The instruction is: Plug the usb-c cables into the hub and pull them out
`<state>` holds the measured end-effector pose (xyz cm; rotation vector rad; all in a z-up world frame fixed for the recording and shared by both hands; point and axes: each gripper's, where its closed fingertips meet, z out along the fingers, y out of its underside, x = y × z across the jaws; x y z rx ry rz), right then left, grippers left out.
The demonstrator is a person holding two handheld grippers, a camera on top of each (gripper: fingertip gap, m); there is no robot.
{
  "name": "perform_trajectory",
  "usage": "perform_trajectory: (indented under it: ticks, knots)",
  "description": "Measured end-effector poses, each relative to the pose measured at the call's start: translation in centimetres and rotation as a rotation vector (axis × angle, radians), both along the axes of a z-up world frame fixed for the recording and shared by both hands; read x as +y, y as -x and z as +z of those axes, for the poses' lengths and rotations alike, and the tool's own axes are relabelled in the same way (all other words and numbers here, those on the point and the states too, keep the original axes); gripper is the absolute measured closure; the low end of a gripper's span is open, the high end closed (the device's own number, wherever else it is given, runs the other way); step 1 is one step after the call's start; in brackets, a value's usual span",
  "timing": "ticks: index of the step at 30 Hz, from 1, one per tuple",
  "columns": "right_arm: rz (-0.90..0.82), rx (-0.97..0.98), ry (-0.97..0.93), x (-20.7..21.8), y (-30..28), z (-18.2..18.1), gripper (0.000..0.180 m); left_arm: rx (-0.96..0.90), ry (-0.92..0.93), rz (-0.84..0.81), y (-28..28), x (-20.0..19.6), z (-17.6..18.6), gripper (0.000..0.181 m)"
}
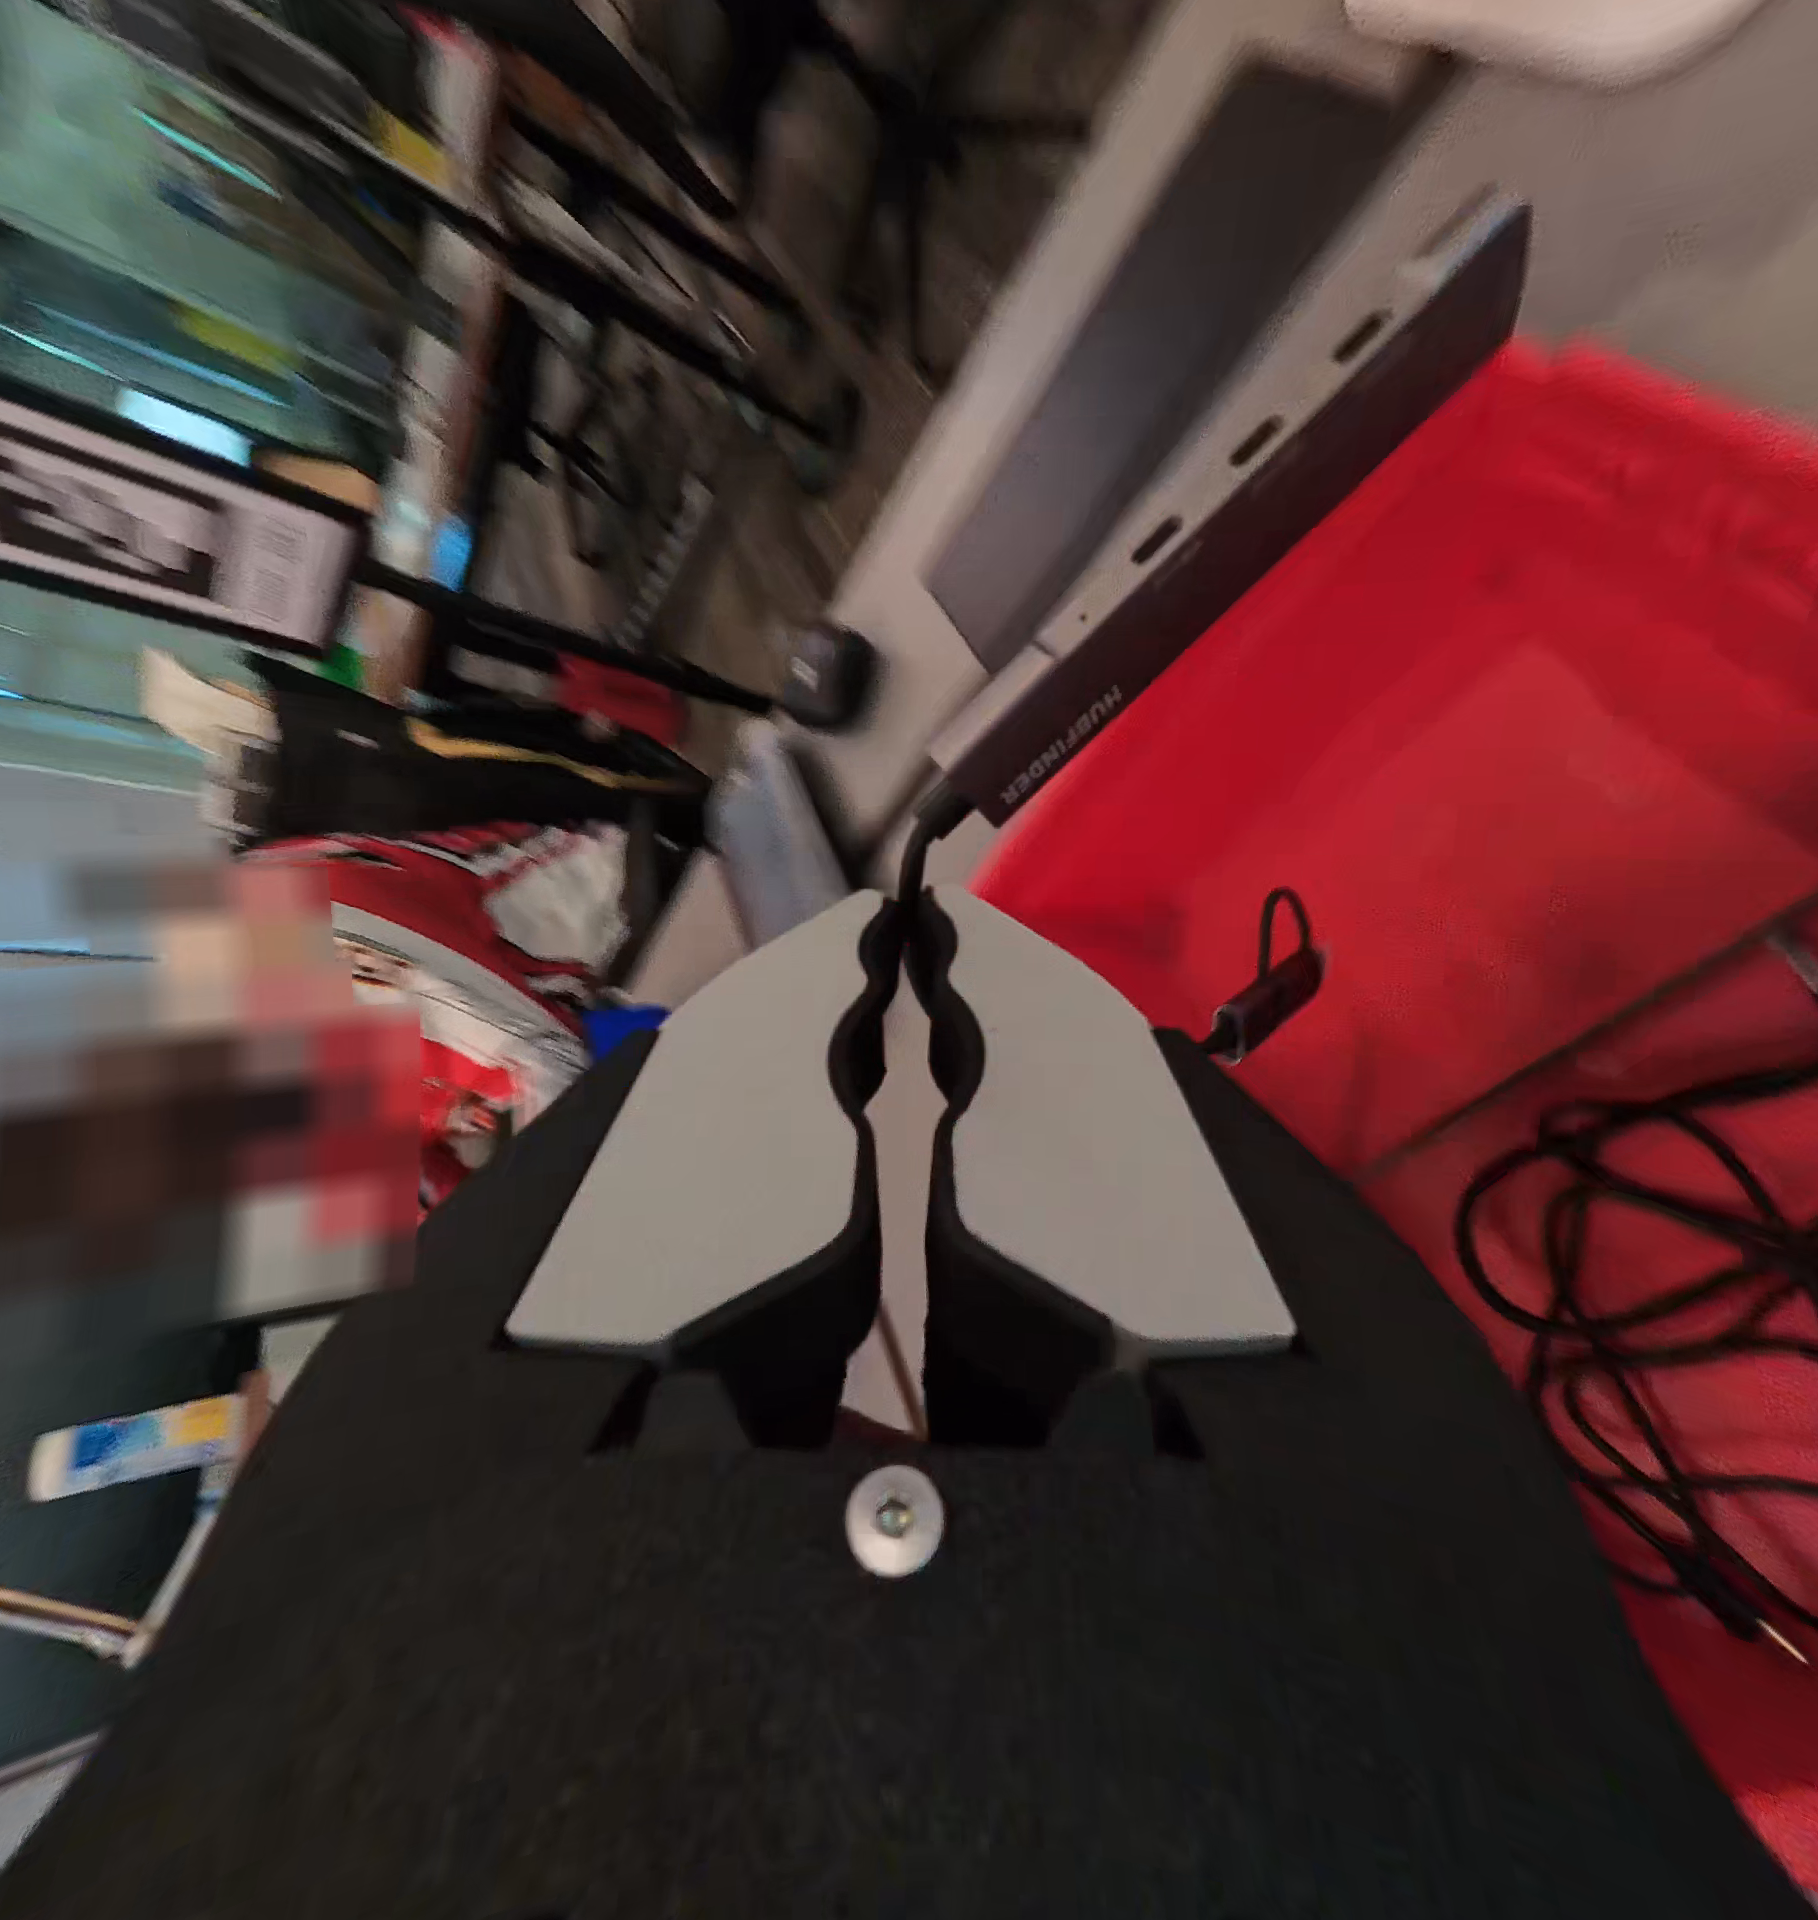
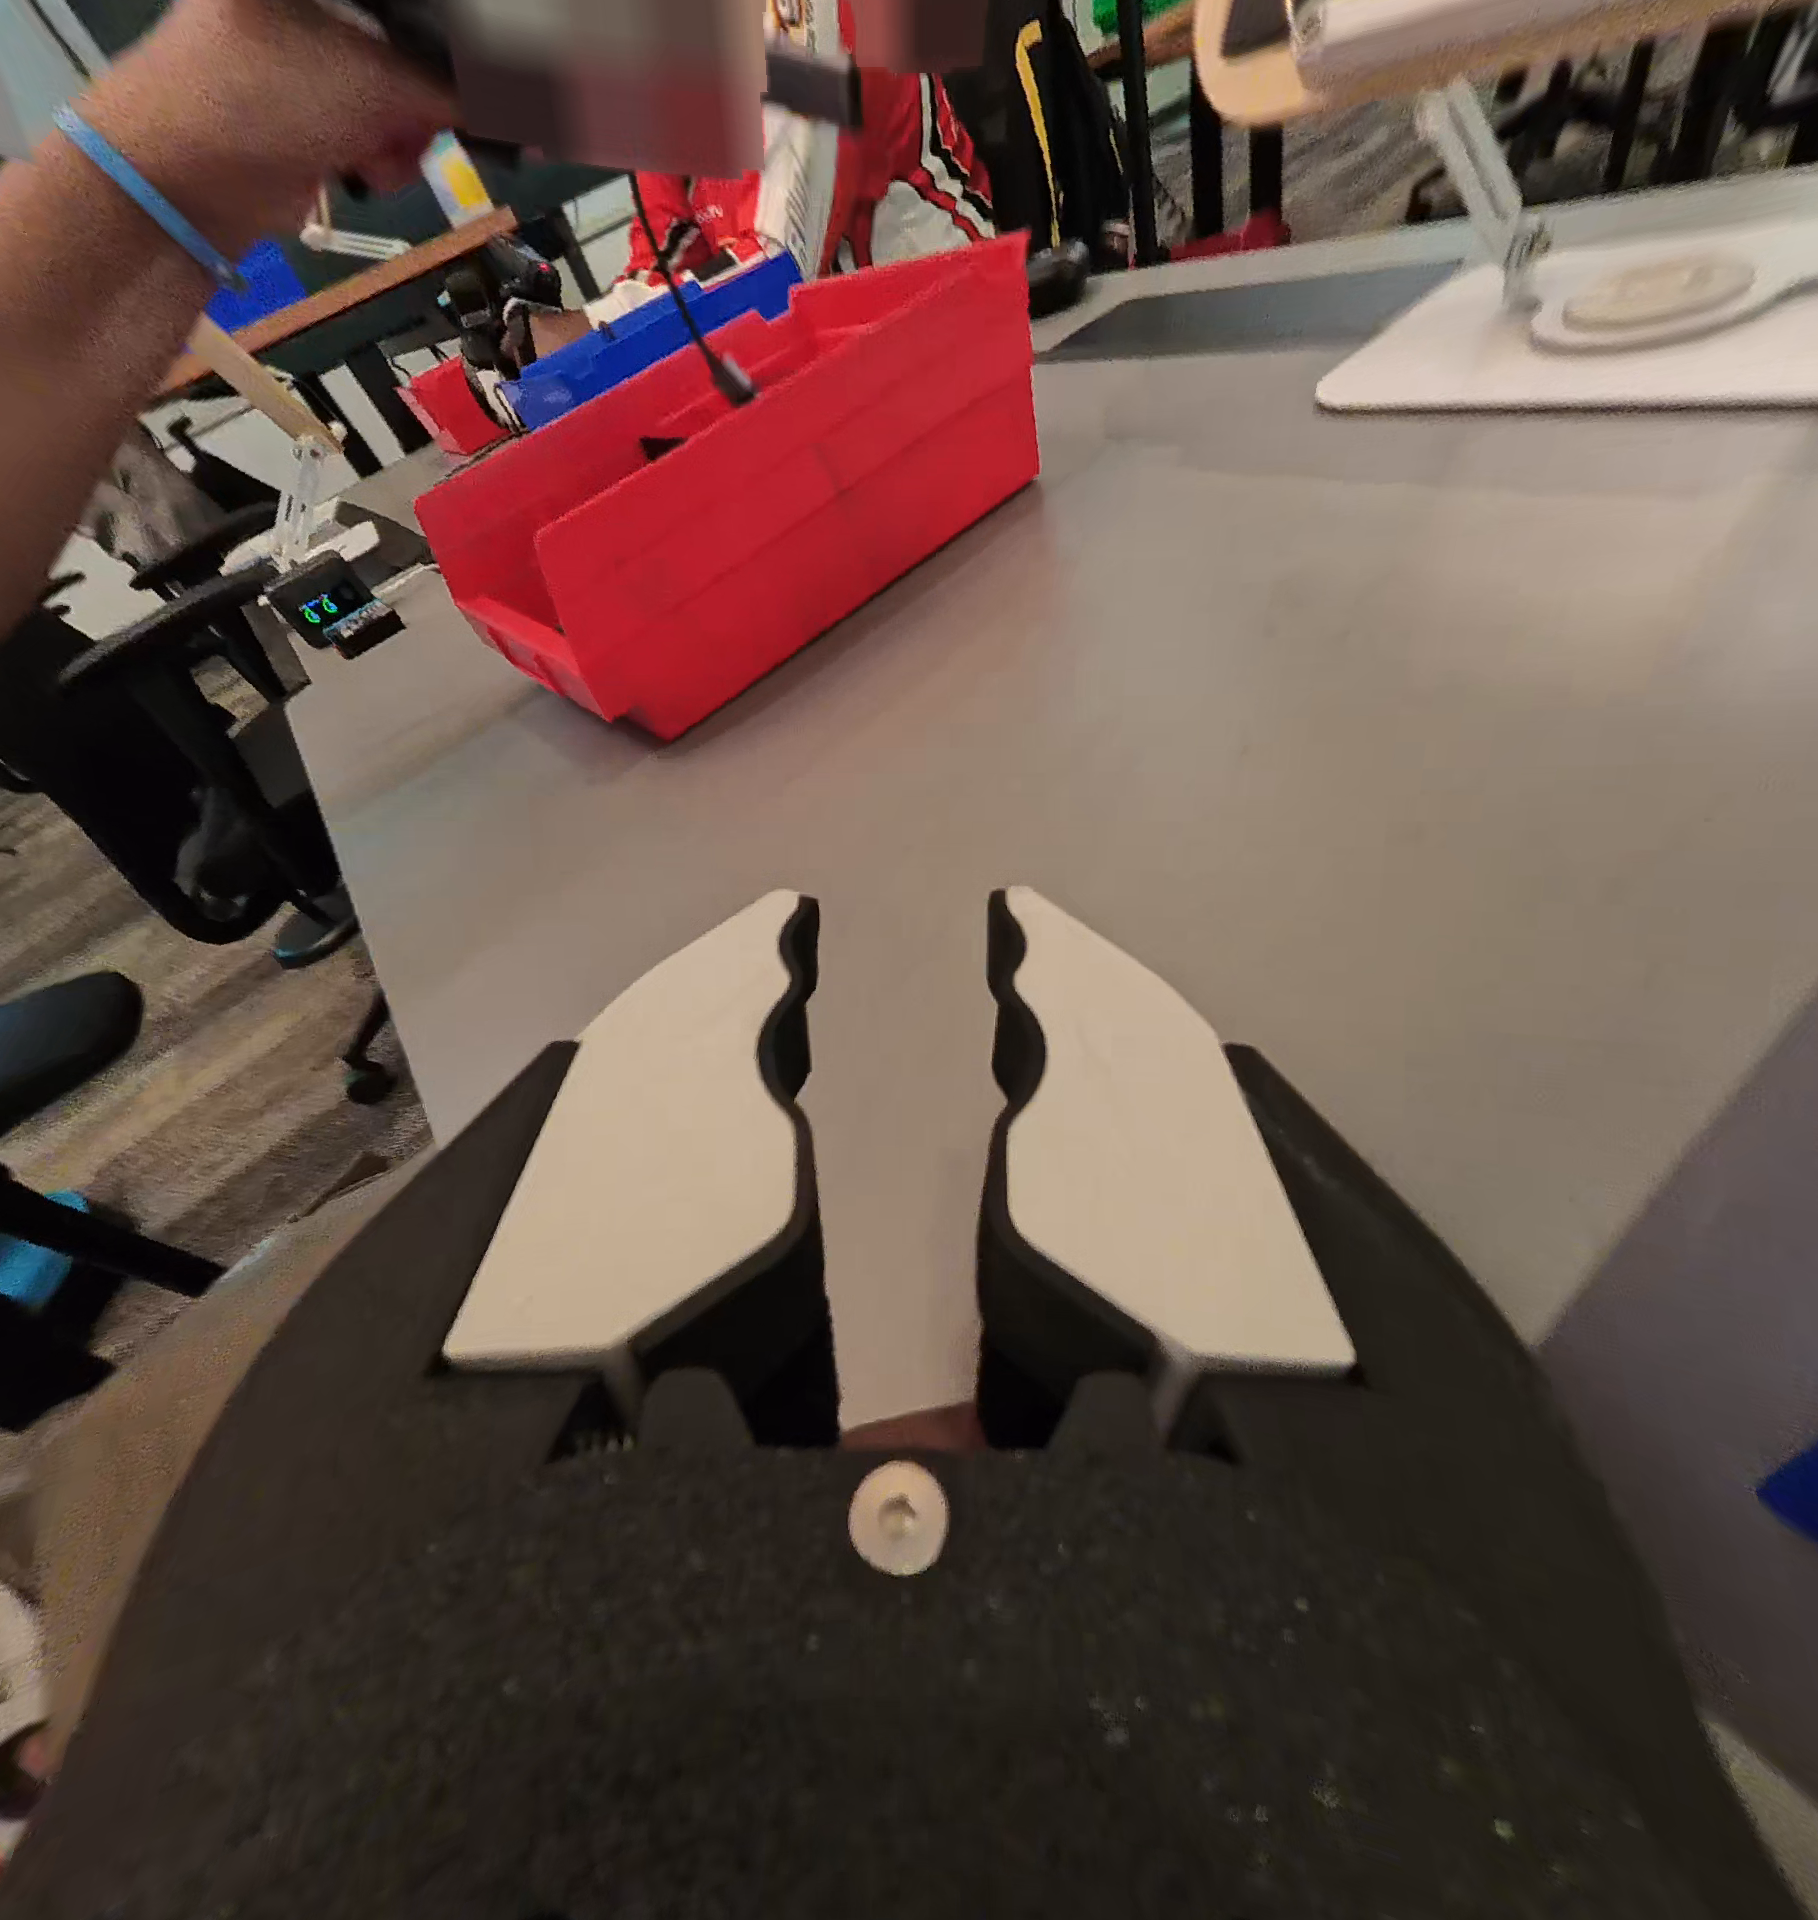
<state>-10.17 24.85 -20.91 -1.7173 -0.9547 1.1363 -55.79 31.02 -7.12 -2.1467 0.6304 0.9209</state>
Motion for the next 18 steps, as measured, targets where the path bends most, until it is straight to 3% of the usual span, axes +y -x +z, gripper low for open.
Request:
perform_trajectory:
  ticks: [5, 8, 11, 15, 18]
  knots:
    - [0.042, 0.098, -0.114, -0.4, 1.3, 3.7, 0.143, 0.002, -0.356, -0.134, -6.1, -1.0, 13.2, 0.179]
    - [0.047, 0.113, -0.192, -0.1, 1.3, 5.9, 0.141, -0.08, -0.479, -0.285, -12.6, -1.2, 17.1, 0.179]
    - [0.034, 0.129, -0.275, 0.8, 0.9, 8.8, 0.138, -0.084, -0.537, -0.406, -19.0, -1.0, 16.5, 0.179]
    - [-0.011, 0.164, -0.396, 2.5, -0.4, 13.3, 0.135, -0.136, -0.535, -0.503, -26.0, -0.3, 10.7, 0.179]
    - [-0.031, 0.133, -0.489, 3.2, -0.8, 14.6, 0.133, -0.132, -0.536, -0.544, -29.8, -0.1, 6.0, 0.179]
